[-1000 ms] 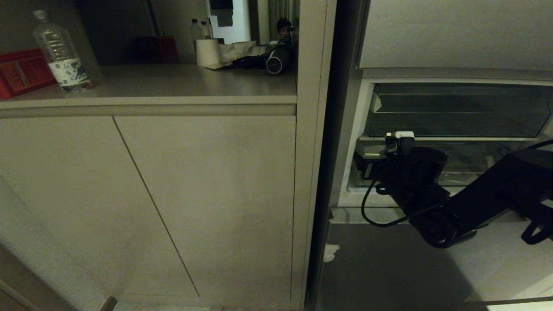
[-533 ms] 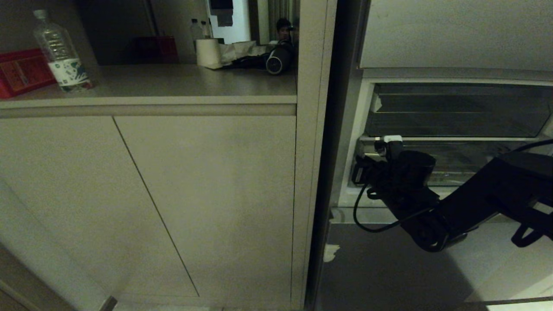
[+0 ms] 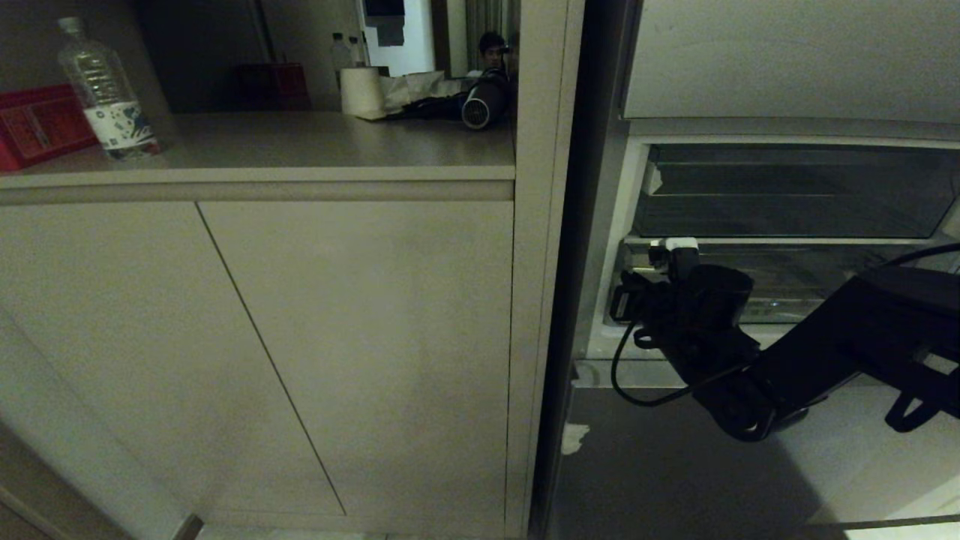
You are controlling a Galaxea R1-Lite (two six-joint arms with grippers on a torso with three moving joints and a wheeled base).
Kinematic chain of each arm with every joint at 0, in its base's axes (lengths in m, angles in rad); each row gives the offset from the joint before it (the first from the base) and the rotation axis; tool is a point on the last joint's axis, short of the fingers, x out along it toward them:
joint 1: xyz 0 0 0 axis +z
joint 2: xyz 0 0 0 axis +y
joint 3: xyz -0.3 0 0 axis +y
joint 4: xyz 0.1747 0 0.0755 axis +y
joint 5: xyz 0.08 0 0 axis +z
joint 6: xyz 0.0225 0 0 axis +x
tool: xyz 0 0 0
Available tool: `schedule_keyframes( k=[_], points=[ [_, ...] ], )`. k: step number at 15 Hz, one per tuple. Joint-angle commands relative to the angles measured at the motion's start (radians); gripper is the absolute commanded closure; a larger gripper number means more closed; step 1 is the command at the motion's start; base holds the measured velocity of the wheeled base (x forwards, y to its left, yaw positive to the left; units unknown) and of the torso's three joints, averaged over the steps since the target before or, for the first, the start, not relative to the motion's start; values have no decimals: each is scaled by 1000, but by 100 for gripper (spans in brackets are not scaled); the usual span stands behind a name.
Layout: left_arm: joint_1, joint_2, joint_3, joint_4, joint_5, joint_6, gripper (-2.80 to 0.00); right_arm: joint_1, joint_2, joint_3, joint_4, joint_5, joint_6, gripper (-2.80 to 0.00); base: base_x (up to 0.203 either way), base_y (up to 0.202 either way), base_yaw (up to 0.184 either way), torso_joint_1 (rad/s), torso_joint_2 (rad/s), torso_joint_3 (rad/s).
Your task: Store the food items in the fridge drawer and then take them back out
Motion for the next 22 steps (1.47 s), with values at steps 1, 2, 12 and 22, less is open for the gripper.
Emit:
schedule_keyframes(
  k=[1,2,12,22],
  points=[
    [0,0,0,0,0,0,0,3,-64,55,-4,-6,1,0,0,0,0,0,0,0],
    [0,0,0,0,0,0,0,6,-97,86,-4,-6,1,0,0,0,0,0,0,0],
    [0,0,0,0,0,0,0,75,-360,482,-4,-56,13,-280,0,0,0,0,0,0],
    [-1,0,0,0,0,0,0,102,-628,703,36,-82,5,-280,0,0,0,0,0,0]
  ],
)
